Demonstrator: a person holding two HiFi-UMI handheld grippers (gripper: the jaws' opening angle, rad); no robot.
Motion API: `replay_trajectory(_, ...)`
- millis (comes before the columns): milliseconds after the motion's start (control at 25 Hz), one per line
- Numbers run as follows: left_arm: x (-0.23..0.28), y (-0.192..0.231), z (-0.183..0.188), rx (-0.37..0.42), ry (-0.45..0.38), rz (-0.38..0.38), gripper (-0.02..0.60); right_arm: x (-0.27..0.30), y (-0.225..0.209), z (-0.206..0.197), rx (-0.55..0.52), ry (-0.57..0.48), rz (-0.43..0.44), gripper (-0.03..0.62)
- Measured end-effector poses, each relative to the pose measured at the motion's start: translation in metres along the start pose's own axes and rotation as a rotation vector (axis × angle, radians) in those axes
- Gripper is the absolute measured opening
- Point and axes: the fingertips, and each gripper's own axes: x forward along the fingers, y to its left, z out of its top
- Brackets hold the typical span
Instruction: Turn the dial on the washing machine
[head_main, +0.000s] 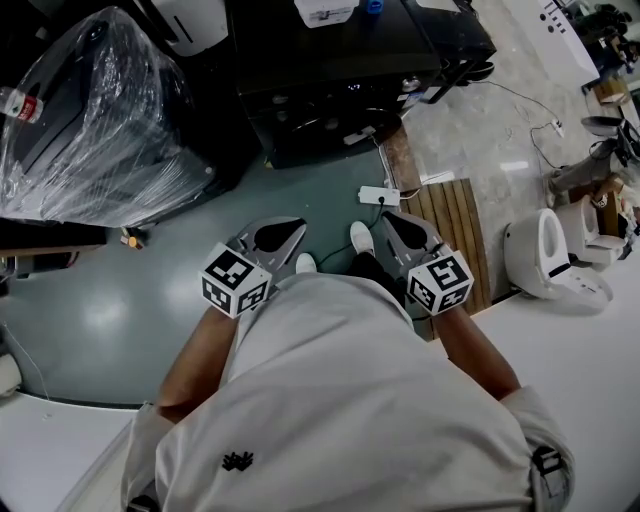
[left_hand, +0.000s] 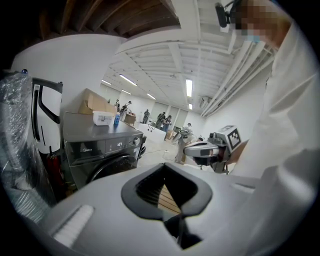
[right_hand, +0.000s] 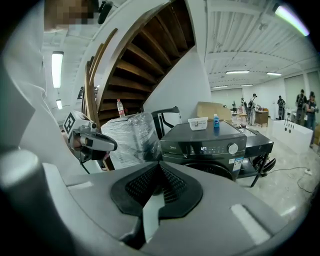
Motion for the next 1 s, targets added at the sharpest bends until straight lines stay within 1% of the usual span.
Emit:
replay_trajectory(680, -0.002, -0.005, -0.01, -0.001, 0.006, -0.013, 0.055, -0.009, 0.007, -0.002, -0.003, -0.007, -0.011, 0.002)
replay_trajectory(1000, 0.008, -0.001, -0.014, -0.011, 0.009, -0.015, 0.055, -0.01, 0.004, -0.004, 0.005, -0.003, -0.012, 0.002)
